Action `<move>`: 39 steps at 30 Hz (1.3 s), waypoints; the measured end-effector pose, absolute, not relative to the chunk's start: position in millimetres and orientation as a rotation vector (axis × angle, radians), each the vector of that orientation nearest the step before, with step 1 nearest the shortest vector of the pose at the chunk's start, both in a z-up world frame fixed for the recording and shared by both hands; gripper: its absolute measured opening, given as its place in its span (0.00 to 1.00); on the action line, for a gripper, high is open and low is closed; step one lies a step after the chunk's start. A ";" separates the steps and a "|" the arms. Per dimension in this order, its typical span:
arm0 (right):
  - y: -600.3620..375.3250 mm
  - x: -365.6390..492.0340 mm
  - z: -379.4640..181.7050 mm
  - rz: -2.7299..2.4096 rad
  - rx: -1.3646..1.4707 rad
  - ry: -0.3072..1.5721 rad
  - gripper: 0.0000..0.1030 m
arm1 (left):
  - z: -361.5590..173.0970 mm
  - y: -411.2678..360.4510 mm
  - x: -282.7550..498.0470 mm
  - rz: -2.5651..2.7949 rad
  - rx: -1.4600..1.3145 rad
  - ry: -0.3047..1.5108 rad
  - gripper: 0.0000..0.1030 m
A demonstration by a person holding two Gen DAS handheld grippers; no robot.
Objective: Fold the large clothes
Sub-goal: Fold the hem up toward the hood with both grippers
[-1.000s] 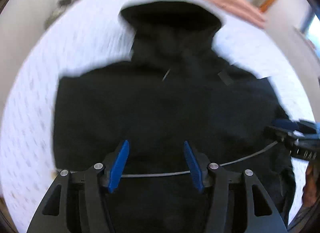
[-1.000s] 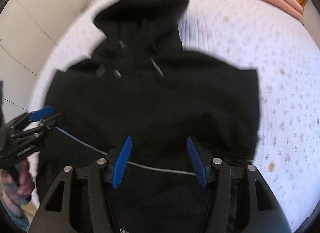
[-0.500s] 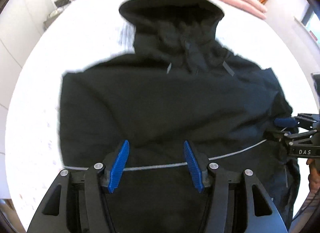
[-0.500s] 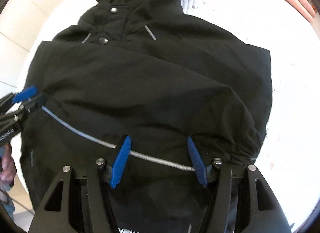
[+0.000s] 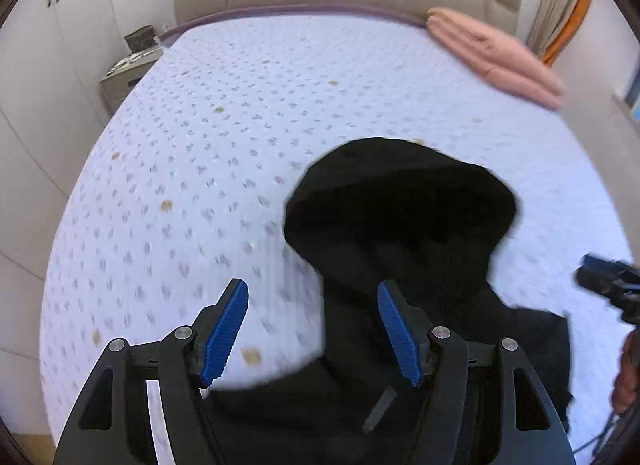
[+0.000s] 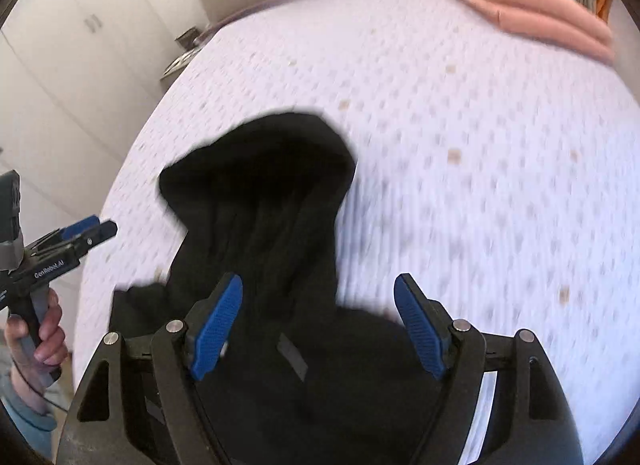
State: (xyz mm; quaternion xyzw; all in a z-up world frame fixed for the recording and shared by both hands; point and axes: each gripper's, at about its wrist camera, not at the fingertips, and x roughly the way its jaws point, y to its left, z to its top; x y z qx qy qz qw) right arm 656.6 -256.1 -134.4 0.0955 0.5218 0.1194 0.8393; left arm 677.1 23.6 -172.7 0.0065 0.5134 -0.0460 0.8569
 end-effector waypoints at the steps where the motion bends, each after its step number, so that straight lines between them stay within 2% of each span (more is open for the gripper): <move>1: -254.2 673.4 -136.3 0.244 0.190 1.091 0.78 | -181.3 21.5 690.1 -0.098 0.037 1.092 0.67; 9: -234.6 732.6 -177.3 0.221 0.127 1.100 0.78 | -246.3 19.1 754.0 -0.045 0.164 1.146 0.66; 10: -229.5 736.9 -185.6 0.213 0.124 1.102 0.78 | -249.4 19.7 756.6 -0.030 0.160 1.137 0.55; 11: -226.9 740.2 -191.9 0.195 0.112 1.103 0.73 | -252.7 23.8 760.4 -0.017 0.141 1.127 0.18; 12: -223.9 745.7 -197.1 0.166 0.089 1.103 0.46 | -253.9 28.7 762.8 -0.030 0.101 1.135 0.08; 14: -221.1 751.9 -203.0 0.113 0.031 1.095 0.07 | -241.3 43.6 758.8 -0.039 -0.018 1.088 0.08; 17: -245.1 737.6 -188.6 0.137 0.163 1.013 0.06 | -200.6 58.2 728.6 -0.117 -0.139 0.930 0.08; 20: -259.4 714.5 -178.7 0.146 0.192 0.938 0.05 | -190.4 64.2 704.3 -0.203 -0.160 0.868 0.11; 22: -258.9 706.7 -194.1 0.138 0.162 0.965 0.05 | -223.2 66.0 714.0 -0.197 -0.133 0.980 0.11; 23: -257.4 708.9 -209.8 0.138 0.153 1.009 0.06 | -257.5 67.8 724.3 -0.181 -0.116 1.102 0.10; 25: -254.3 717.2 -240.9 0.143 0.155 1.108 0.06 | -299.8 70.7 732.0 -0.167 -0.115 1.233 0.10; 28: -247.7 724.0 -275.2 0.161 0.126 1.189 0.06 | -302.4 68.9 728.3 -0.192 -0.085 1.203 0.12; 30: -251.7 724.3 -278.4 0.175 0.132 1.185 0.06 | -297.6 71.5 722.2 -0.218 -0.081 1.208 0.24; 31: -255.8 724.5 -276.5 0.188 0.146 1.194 0.07 | -295.3 74.5 718.8 -0.217 -0.063 1.215 0.44; 32: -259.7 723.7 -274.1 0.200 0.150 1.203 0.14 | -290.9 80.8 714.2 -0.208 -0.037 1.223 0.63; 33: -264.1 720.9 -270.9 0.206 0.148 1.208 0.23 | -284.7 88.8 707.2 -0.202 -0.008 1.235 0.67; 37: -272.9 702.5 -246.7 0.258 0.132 1.216 0.30 | -244.6 98.2 676.1 -0.213 0.084 1.159 0.67; 39: -276.0 690.6 -217.6 0.296 0.157 1.168 0.40 | -215.0 92.0 666.7 -0.247 0.095 1.092 0.67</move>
